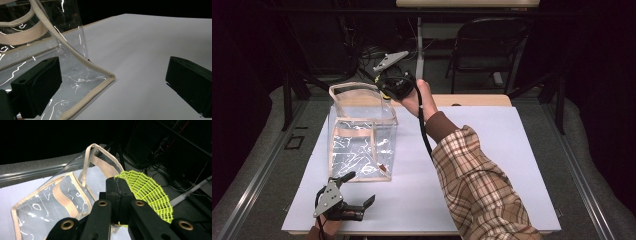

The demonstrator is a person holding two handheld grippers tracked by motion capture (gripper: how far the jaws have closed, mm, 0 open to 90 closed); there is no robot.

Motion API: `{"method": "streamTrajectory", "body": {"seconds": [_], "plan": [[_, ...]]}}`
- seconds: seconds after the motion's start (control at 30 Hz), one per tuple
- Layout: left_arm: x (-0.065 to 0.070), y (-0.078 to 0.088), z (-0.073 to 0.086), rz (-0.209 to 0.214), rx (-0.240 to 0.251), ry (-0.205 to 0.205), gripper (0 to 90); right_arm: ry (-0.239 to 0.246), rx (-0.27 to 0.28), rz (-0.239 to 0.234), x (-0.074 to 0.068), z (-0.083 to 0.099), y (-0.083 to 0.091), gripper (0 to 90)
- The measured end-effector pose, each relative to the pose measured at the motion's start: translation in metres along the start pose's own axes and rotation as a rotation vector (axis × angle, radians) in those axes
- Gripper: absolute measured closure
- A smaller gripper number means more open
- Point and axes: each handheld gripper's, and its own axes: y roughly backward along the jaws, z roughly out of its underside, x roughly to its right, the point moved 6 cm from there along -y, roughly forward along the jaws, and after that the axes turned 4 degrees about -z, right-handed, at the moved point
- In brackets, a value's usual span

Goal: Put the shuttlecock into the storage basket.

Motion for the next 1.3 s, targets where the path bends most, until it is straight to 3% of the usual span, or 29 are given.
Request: {"method": "streamTrajectory", "body": {"seconds": [1.3], "plan": [[0.000,0.001,0.000,0.001,0.002,0.001,0.3,0.023,0.024,-0.048,-0.023,-0.021,-0.023,90.0]]}}
